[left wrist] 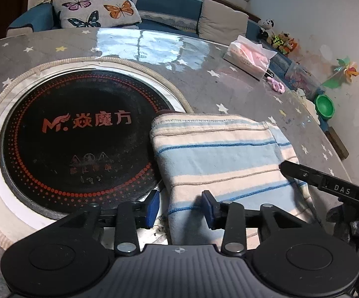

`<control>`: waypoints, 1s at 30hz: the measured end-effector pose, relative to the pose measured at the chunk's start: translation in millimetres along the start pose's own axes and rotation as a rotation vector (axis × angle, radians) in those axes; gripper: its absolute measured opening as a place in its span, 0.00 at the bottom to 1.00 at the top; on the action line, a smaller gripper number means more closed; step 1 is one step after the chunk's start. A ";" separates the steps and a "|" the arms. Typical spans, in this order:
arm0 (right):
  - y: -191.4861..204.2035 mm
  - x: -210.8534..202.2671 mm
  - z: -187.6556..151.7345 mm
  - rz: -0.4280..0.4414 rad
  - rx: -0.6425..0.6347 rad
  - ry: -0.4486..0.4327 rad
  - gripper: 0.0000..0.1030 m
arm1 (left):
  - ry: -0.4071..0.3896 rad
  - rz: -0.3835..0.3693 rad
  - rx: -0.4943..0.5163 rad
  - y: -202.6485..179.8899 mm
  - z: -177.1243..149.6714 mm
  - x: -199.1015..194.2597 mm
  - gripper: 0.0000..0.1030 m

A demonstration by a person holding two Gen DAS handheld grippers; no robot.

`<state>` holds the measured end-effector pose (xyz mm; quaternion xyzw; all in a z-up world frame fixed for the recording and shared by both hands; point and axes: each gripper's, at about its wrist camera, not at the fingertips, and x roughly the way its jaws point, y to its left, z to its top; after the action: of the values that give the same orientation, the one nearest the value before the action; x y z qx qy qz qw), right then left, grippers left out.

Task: Fold clothes
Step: 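Grasp the folded striped shirt edge with the left gripper while the right gripper grasps it too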

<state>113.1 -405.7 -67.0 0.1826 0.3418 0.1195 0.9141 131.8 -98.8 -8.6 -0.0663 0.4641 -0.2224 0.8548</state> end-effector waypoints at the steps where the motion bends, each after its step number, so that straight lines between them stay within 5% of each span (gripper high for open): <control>1: 1.3 1.3 -0.2 -0.001 -0.006 -0.002 0.33 | 0.004 -0.002 0.000 -0.1 -0.4 1.5 0.36; 10: 9.4 -4.0 -2.4 0.011 0.028 0.005 0.14 | -0.040 0.005 0.015 -3.2 -5.3 -8.4 0.11; 20: 68.0 -3.5 -3.5 0.094 -0.059 0.045 0.11 | -0.107 0.051 -0.056 36.5 -32.8 -67.9 0.09; 30: 178.7 51.3 -1.3 0.257 -0.190 0.142 0.10 | -0.207 0.209 -0.168 120.7 -58.0 -150.0 0.07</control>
<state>133.3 -226.1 -23.4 0.1288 0.3665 0.2798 0.8779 52.0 80.5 34.9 -0.1115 0.3950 -0.0846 0.9080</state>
